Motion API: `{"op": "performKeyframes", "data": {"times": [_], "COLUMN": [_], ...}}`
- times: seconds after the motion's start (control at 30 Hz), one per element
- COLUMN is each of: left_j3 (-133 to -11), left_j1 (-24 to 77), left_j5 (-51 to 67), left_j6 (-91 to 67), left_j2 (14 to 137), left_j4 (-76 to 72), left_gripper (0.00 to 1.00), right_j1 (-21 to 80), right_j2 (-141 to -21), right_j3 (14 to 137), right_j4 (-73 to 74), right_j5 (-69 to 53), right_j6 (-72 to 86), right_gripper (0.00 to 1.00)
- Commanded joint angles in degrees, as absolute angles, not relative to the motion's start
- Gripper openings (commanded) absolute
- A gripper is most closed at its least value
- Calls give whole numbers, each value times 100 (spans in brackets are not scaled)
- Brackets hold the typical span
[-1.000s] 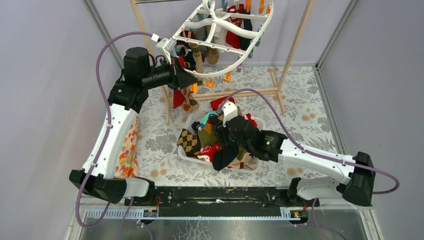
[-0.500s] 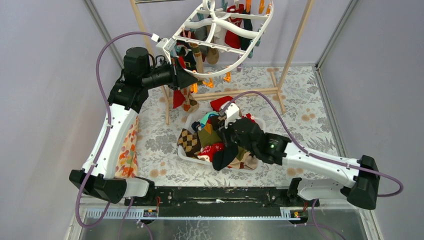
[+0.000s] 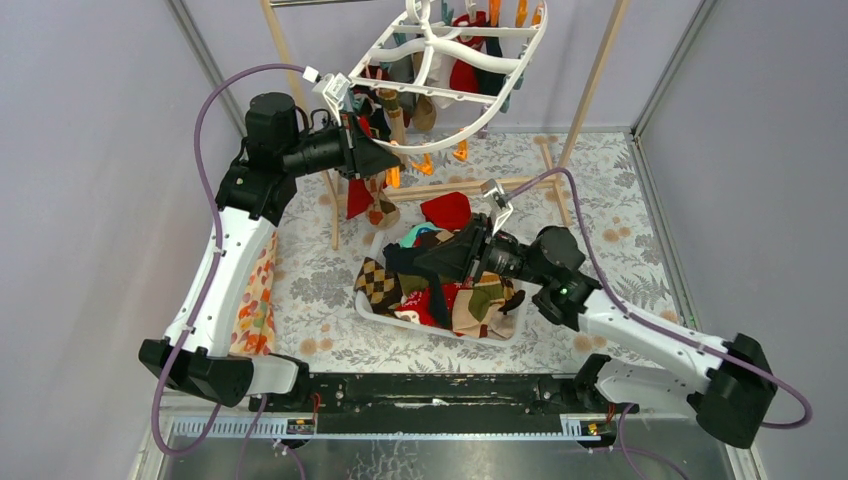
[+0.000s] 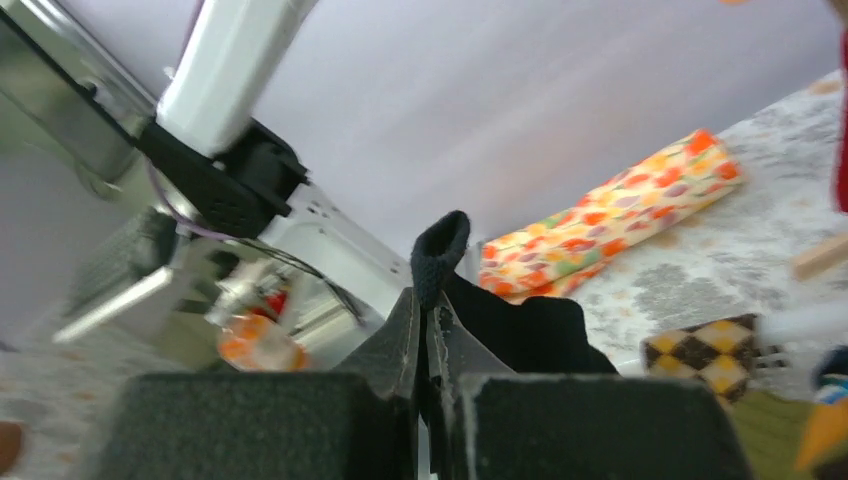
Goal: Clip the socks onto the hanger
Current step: Pick up the sock from the bin.
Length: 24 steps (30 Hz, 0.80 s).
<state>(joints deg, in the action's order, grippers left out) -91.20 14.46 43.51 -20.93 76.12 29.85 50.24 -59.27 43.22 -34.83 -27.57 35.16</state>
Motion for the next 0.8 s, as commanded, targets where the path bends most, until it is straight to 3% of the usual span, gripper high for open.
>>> {"op": "performKeyframes", "data": {"times": [0.0,0.23,0.77], "left_j3": [-9010,-8815,-8567], "left_j1": [1409,1372,1218], "left_j5": [5152,5430,5921], "left_j6": [-2740,-3024,-3492], "left_j2": [7638,7629,7638], "left_j4": [2491,2145,1556], "left_gripper": [0,0,0], "right_j1": [4567,3948,3508], "right_j2": [-6542,-8221,-9461], "right_j3": [3740,3827,5220], "right_j4": [-6789,-9818,-9862], "right_j5": [-3747,-4049,-4603], "right_j6": [5831,7951,8131], "right_gripper": [0,0,0]}}
